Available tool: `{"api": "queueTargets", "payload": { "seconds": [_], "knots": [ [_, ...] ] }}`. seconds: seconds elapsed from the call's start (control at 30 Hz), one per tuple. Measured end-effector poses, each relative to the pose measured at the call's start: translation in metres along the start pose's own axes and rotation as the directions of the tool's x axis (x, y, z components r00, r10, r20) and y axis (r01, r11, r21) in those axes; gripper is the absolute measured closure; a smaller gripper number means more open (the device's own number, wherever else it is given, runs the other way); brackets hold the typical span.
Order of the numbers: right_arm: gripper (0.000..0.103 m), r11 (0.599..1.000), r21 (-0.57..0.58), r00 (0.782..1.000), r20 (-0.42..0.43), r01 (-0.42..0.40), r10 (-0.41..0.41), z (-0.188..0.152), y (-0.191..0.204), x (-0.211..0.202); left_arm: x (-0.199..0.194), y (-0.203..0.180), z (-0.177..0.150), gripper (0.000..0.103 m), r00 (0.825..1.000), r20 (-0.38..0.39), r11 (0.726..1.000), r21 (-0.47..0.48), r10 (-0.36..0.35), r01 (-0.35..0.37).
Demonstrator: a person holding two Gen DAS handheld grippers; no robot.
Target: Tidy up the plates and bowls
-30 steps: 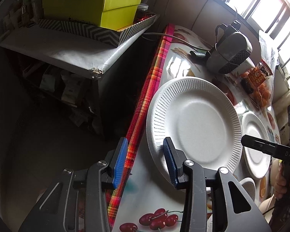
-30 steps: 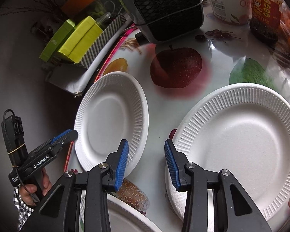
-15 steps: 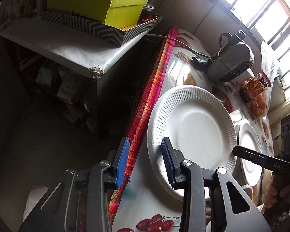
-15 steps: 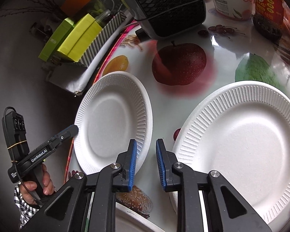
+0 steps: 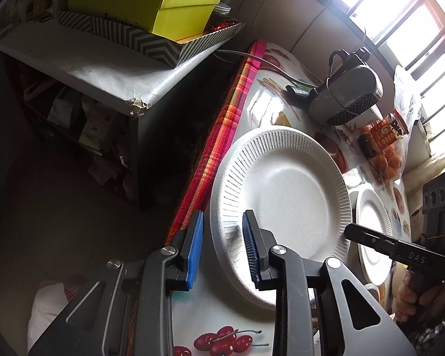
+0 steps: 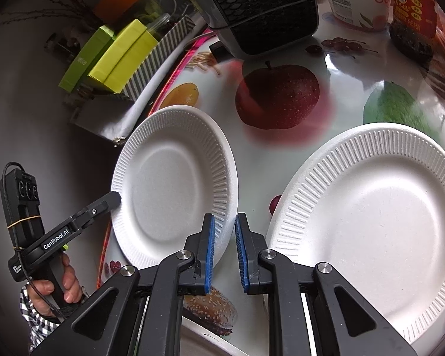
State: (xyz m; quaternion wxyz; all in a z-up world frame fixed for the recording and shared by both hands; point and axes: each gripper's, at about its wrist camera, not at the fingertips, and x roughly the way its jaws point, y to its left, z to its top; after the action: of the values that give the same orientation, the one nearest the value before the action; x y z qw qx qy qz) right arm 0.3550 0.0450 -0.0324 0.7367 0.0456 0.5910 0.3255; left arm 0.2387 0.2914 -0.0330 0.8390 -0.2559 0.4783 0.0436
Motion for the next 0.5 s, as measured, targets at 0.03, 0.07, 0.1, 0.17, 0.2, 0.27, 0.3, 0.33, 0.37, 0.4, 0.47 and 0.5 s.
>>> {"api": "queueTargets", "payload": {
  "seconds": [0.03, 0.07, 0.1, 0.17, 0.2, 0.27, 0.3, 0.33, 0.37, 0.4, 0.47, 0.5],
  "knots": [
    [0.089, 1.000, -0.001, 1.000, 0.001, 0.000, 0.000, 0.0004, 0.0006, -0.0004, 0.0001, -0.0004, -0.0002, 0.079, 1.000, 0.001, 1.000, 0.000, 0.002, -0.002],
    [0.089, 1.000, -0.002, 1.000, 0.002, -0.001, 0.001, 0.0006, 0.0007, -0.0008, 0.0000, -0.0006, -0.0002, 0.080, 1.000, 0.001, 1.000, 0.000, 0.001, -0.001],
    [0.089, 1.000, -0.001, 1.000, 0.003, -0.001, 0.001, 0.0007, 0.0008, -0.0010, 0.0001, -0.0012, -0.0003, 0.080, 1.000, 0.001, 1.000, 0.002, 0.004, -0.004],
    [0.089, 1.000, 0.002, 1.000, 0.004, 0.000, 0.000, 0.0005, 0.0004, -0.0007, 0.0000, -0.0024, -0.0005, 0.080, 1.000, 0.002, 1.000, 0.007, 0.009, -0.009],
    [0.089, 1.000, 0.003, 1.000, 0.005, 0.002, -0.002, 0.0003, 0.0000, -0.0007, -0.0003, -0.0028, -0.0007, 0.080, 1.000, 0.003, 1.000, 0.009, 0.008, -0.009],
    [0.089, 1.000, 0.008, 1.000, 0.003, 0.005, -0.005, -0.0004, -0.0006, -0.0003, -0.0015, -0.0023, -0.0005, 0.080, 1.000, 0.005, 1.000, 0.006, 0.000, 0.000],
    [0.089, 1.000, 0.009, 1.000, 0.003, 0.006, -0.006, -0.0009, -0.0008, 0.0000, -0.0023, -0.0025, -0.0002, 0.081, 1.000, 0.008, 1.000, 0.006, -0.003, 0.003],
    [0.089, 1.000, 0.011, 1.000, 0.003, 0.006, -0.006, -0.0011, -0.0009, 0.0002, -0.0033, -0.0027, -0.0001, 0.081, 1.000, 0.010, 1.000, 0.006, -0.002, 0.002],
    [0.089, 1.000, 0.012, 1.000, 0.003, 0.007, -0.007, -0.0014, -0.0007, 0.0004, -0.0044, -0.0031, -0.0001, 0.081, 1.000, 0.014, 1.000, 0.008, -0.002, 0.002],
    [0.089, 1.000, 0.011, 1.000, 0.005, 0.008, -0.008, -0.0017, -0.0002, 0.0003, -0.0054, -0.0039, 0.0000, 0.081, 1.000, 0.017, 1.000, 0.011, -0.001, 0.000],
    [0.089, 1.000, 0.010, 1.000, 0.008, 0.006, -0.006, -0.0022, 0.0006, -0.0001, -0.0074, -0.0040, 0.0003, 0.081, 1.000, 0.022, 1.000, 0.013, 0.006, -0.006],
    [0.089, 1.000, 0.010, 1.000, 0.009, 0.004, -0.005, -0.0024, 0.0006, -0.0006, -0.0084, -0.0040, 0.0003, 0.081, 1.000, 0.024, 1.000, 0.013, 0.006, -0.007]
  ]
}}
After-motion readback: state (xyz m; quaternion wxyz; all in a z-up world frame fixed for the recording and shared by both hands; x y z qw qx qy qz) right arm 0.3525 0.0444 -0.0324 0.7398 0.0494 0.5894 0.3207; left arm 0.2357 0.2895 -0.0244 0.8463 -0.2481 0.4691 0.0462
